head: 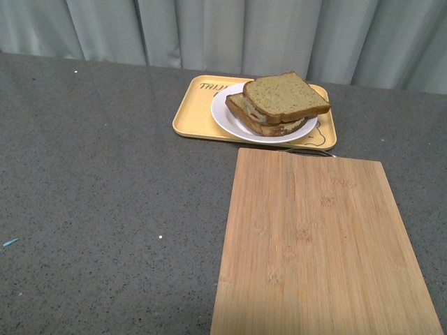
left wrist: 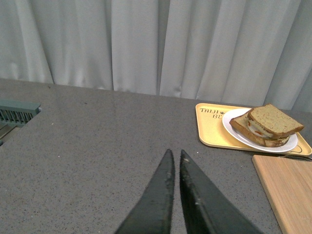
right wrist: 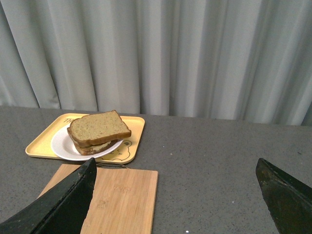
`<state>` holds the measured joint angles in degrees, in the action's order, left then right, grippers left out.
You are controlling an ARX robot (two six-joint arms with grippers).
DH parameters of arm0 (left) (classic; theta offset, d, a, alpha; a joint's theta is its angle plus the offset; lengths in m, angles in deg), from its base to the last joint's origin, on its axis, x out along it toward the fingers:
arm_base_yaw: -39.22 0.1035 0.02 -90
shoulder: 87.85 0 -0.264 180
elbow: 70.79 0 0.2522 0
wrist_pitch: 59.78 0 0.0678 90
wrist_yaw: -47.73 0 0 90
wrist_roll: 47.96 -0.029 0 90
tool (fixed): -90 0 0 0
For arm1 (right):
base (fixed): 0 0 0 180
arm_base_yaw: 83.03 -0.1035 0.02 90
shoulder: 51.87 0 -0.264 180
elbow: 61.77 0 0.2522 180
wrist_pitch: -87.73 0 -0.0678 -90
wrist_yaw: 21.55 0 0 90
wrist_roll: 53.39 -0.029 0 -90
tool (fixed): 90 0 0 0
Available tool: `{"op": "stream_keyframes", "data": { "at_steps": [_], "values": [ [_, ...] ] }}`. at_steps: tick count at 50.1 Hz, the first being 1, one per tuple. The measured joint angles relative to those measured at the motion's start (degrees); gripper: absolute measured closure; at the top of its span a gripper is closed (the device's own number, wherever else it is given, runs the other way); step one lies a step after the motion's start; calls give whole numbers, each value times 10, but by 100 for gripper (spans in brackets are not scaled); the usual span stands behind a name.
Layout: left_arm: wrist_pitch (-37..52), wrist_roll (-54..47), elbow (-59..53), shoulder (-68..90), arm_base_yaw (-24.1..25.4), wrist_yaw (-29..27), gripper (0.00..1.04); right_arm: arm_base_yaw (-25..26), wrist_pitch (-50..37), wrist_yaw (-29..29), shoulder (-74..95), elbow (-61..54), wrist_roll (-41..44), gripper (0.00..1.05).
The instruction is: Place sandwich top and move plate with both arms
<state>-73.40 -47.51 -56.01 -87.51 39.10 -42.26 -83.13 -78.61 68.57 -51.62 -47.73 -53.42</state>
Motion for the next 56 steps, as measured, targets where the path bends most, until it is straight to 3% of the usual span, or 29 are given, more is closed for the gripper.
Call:
{"op": "stream_keyframes", "data": {
  "at_steps": [26, 56],
  "values": [
    [0, 0, 0, 0, 0, 0, 6, 0, 0, 0, 0, 0, 0, 9],
    [0, 0, 0, 0, 0, 0, 7, 0, 0, 0, 0, 0, 0, 9]
  ]
}}
